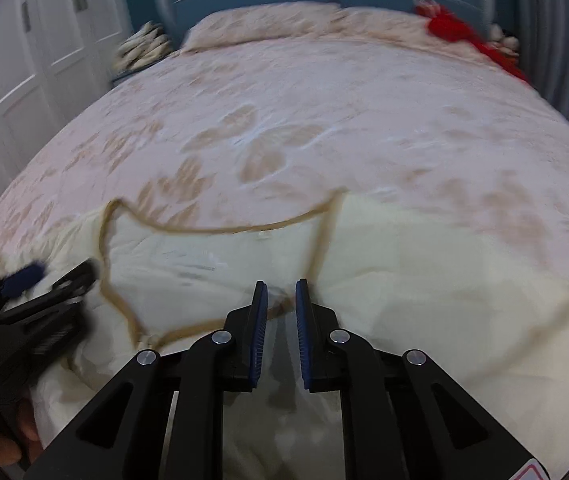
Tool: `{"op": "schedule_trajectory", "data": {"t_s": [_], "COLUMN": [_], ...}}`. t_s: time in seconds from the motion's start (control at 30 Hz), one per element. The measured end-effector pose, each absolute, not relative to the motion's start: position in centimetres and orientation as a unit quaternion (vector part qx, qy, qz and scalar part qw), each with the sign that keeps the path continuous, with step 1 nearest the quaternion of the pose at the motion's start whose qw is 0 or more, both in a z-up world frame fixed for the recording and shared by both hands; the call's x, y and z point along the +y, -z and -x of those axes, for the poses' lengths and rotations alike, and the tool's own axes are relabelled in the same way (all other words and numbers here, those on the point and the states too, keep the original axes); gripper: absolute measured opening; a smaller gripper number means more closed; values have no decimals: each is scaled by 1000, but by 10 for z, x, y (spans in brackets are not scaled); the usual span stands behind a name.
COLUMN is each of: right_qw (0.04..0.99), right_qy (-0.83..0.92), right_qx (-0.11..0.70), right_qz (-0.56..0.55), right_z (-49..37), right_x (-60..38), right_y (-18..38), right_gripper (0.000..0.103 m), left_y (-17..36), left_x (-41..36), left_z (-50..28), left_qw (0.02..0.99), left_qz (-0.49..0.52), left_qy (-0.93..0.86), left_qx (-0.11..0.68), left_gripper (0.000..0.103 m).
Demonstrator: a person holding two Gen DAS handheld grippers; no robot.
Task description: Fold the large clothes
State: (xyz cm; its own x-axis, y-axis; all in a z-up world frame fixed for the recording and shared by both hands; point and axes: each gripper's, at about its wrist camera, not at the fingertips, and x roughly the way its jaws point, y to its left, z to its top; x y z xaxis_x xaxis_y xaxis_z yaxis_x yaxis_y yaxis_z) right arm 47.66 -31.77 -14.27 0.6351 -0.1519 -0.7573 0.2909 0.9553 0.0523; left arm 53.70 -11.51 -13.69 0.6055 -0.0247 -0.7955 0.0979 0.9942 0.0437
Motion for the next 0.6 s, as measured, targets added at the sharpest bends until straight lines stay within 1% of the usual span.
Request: {"op": "schedule_trajectory", "data": {"t_s": [0.07, 0.13, 0.2, 0.27, 0.3, 0.37, 0.47, 0.6], "right_qw": [906, 904, 902, 899, 897, 894, 880, 850], "right_qy": [164, 176, 175, 171, 164, 154, 143, 160], "right_qx": [372, 370, 374, 384, 391, 403, 434, 474], "right_qz": [-115, -125, -126, -124, -123, -123, -132, -165], "right_z": [-437, -399, -352, -306, -269, -226, -150, -58], "right_x": [-339, -355, -366, -371, -371, -369, -362, -358], "right_y": [109, 85, 65, 53, 48, 44, 50, 81], "right_gripper": [18, 20, 31, 49, 53, 66, 72, 73], "left_y": [116, 96, 80, 67, 63, 59, 63, 75], "left_x": [-89, -66, -42, -8, 10, 37, 88, 132], "left_z": [-518, -492, -463, -423, -402, -369, -309, -247], "left_qw": [897, 900, 898, 889, 884, 875, 858, 842], "left_qz": [-29, -44, -49, -40, -32, -12, 20, 65], "left_qy": [43, 44, 49, 54, 57, 60, 51, 47], "left_qx": [439, 432, 434, 452, 463, 481, 511, 534], "left_gripper": [72, 76, 76, 80, 81, 84, 85, 85]}}
